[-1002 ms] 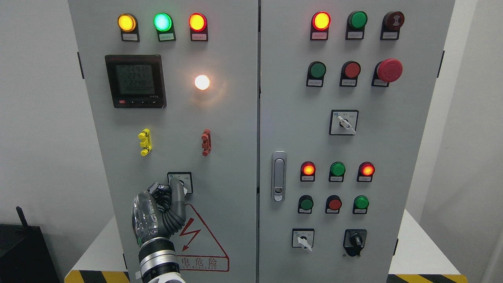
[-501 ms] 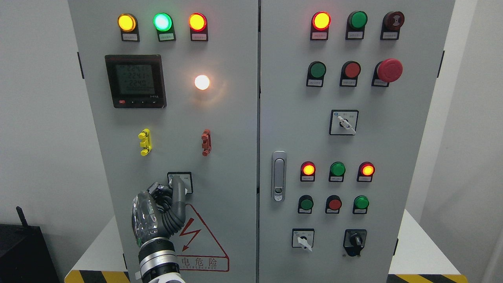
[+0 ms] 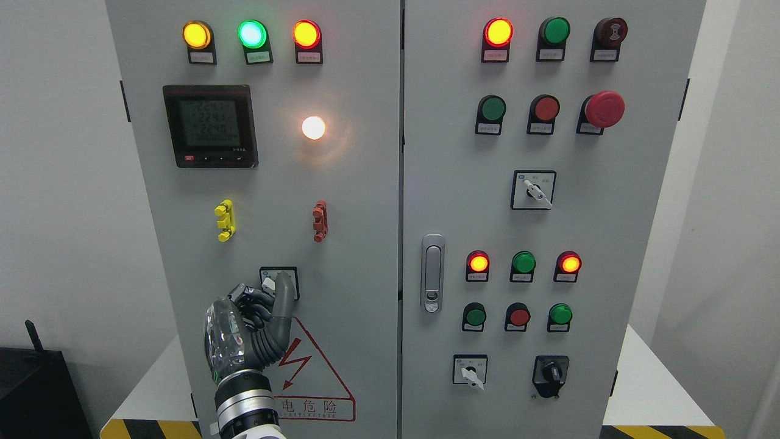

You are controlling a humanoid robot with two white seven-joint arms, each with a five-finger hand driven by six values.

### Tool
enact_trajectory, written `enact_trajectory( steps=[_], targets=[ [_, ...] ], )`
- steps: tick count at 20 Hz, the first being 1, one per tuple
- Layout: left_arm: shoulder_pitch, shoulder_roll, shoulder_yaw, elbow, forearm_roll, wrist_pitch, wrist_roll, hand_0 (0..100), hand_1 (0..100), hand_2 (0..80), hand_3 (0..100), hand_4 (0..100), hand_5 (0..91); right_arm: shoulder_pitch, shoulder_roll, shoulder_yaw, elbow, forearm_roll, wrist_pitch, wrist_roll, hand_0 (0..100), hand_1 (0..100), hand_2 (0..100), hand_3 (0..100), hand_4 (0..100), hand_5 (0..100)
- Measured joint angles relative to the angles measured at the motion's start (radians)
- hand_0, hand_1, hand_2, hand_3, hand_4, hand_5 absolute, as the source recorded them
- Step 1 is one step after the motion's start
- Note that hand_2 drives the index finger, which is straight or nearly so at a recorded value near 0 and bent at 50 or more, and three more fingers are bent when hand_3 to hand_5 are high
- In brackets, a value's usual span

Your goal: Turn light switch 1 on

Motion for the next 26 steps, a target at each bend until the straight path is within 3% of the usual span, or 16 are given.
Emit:
enact_trajectory(
  steps=[13, 26],
  targets=[
    [0.012, -0.001, 0.005, -0.002, -0.001, -0.003, 0.000, 18, 33, 69.0, 91, 90, 79.6, 0.000, 0.000, 0.000, 0.000, 0.000, 0.000, 0.000, 12, 39, 0, 0, 0, 0],
    [0.033, -0.001, 0.008, -0.016, -0.003, -0.013, 0.003, 10, 33, 69.4, 91, 90, 79.6, 0.000, 0.000, 0.000, 0.000, 0.000, 0.000, 0.000, 12, 39, 0, 0, 0, 0]
  ],
)
